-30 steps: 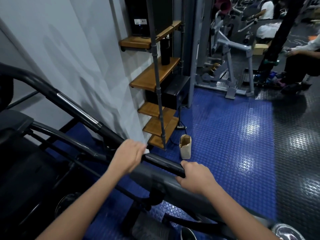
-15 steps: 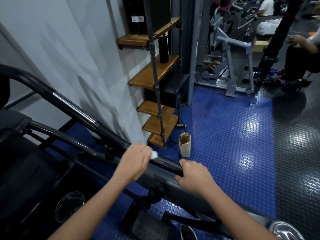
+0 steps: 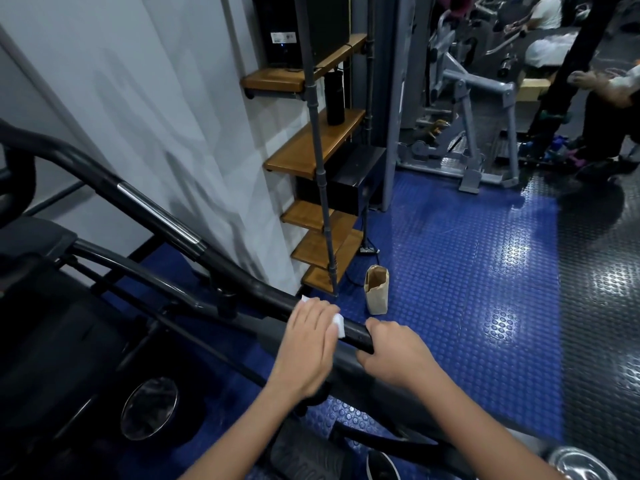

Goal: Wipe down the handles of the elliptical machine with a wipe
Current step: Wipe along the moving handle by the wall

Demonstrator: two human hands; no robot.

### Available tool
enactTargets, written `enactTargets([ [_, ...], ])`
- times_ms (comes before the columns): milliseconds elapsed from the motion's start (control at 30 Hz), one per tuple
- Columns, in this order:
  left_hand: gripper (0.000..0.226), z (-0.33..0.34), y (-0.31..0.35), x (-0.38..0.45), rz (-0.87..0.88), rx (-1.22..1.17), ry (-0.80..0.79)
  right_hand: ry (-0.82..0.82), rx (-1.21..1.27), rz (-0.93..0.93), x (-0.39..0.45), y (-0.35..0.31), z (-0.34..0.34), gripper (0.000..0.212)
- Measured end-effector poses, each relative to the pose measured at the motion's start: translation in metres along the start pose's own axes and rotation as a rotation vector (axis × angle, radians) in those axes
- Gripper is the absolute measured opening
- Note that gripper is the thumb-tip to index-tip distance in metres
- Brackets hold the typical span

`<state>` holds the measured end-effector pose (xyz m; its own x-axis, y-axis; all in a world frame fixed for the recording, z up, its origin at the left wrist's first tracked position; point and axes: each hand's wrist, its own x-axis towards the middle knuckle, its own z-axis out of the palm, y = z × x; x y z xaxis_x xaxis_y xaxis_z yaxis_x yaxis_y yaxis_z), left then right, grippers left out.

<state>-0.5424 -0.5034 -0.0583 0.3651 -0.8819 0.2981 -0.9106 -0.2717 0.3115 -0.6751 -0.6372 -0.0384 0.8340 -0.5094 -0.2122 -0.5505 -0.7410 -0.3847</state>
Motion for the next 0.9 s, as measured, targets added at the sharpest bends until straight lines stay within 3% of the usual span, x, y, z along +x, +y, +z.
enactTargets([
  [133, 0.053, 0.016, 0.004, -0.019, -0.251, -0.190, 0.062, 0.006, 0.004, -0.004, -0.001, 0.000, -0.001, 0.026],
  [267, 0.063, 0.022, 0.009, 0.004, -0.596, -0.507, 0.277, 0.009, 0.019, -0.008, -0.001, 0.000, -0.002, 0.023],
  [433, 0.063, 0.003, -0.008, 0.060, -1.235, -0.847, 0.489, -0.001, 0.010, -0.003, 0.000, -0.001, -0.003, 0.023],
  [500, 0.058, -0.001, -0.012, 0.067, -1.396, -0.893, 0.507, -0.005, 0.013, 0.002, 0.000, -0.001, -0.003, 0.023],
  [600, 0.046, 0.010, 0.000, 0.053, -1.406, -1.044, 0.466, -0.006, 0.012, 0.003, -0.001, -0.001, -0.003, 0.024],
  [767, 0.040, 0.034, 0.042, 0.017, -1.317, -1.234, 0.160, 0.043, -0.014, -0.007, -0.002, -0.004, -0.001, 0.025],
  [900, 0.039, 0.025, 0.041, 0.017, -1.300, -1.232, 0.124, 0.078, -0.044, 0.010, -0.005, -0.005, 0.002, 0.027],
])
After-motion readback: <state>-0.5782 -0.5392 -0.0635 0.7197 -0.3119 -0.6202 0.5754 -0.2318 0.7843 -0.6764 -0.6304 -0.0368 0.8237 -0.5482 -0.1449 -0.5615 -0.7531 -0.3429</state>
